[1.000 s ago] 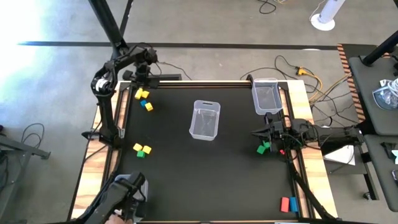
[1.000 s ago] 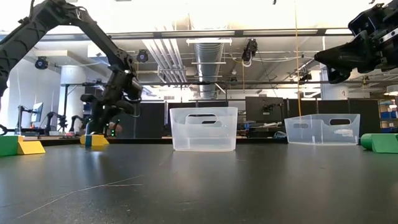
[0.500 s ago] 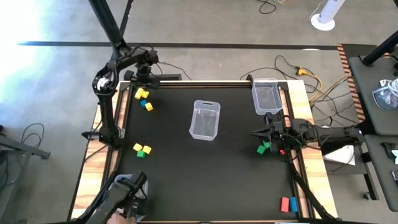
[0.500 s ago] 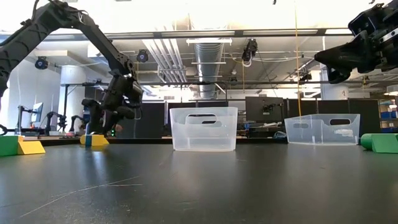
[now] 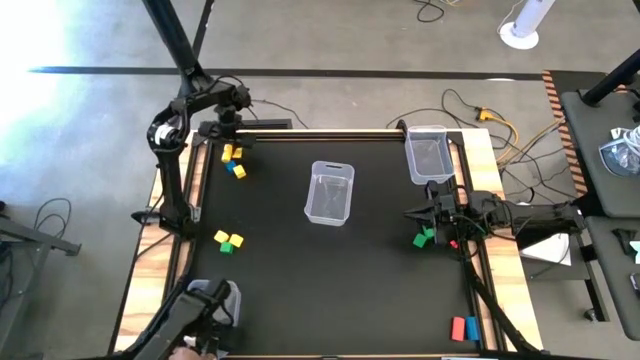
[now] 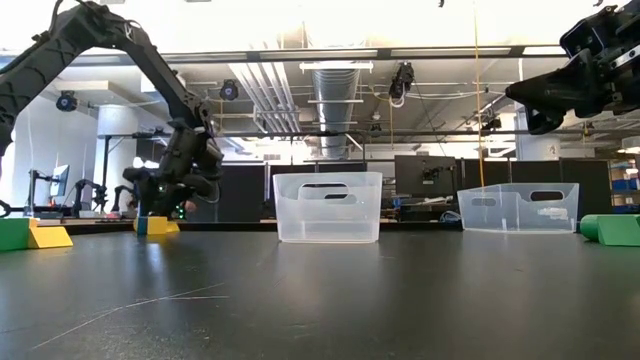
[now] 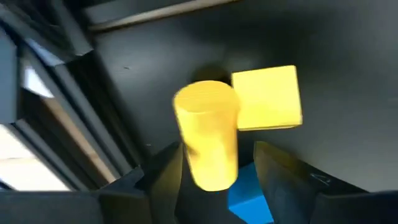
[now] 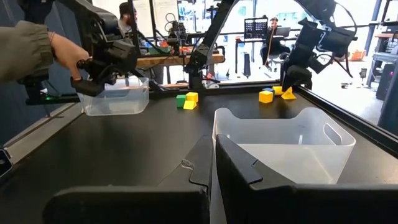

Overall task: Sort blocks by size
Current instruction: Put the yellow cylindrical block into the bottom transparent bin, then put the top yellow triangular block into the middle transparent bin

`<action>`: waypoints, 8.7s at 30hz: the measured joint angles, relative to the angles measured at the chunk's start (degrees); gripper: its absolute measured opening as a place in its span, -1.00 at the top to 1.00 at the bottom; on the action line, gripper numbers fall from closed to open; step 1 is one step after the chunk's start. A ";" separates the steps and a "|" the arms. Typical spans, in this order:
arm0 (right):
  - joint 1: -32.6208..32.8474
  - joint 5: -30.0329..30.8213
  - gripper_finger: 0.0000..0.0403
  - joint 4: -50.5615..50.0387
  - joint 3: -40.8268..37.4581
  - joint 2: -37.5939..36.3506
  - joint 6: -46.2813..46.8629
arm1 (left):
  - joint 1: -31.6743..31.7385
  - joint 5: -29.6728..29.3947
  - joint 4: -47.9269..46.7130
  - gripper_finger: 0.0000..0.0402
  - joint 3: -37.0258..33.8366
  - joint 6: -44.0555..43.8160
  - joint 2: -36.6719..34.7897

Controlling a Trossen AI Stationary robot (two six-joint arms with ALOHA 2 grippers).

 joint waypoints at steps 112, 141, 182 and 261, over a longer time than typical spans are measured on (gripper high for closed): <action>9.95 4.78 0.94 11.87 -0.02 0.81 4.77 | -33.75 6.94 0.55 0.54 4.72 -15.81 1.24; 11.87 10.09 0.21 11.18 0.00 3.32 -0.48 | -35.04 5.04 0.30 0.45 5.80 -12.00 5.88; 11.87 10.66 0.20 10.99 -0.02 3.39 0.04 | -114.49 19.04 -0.15 0.45 -2.03 -90.51 -20.68; 11.87 10.59 0.26 8.58 -0.01 3.41 0.99 | -88.55 -14.40 0.34 0.08 -12.94 -56.41 -29.94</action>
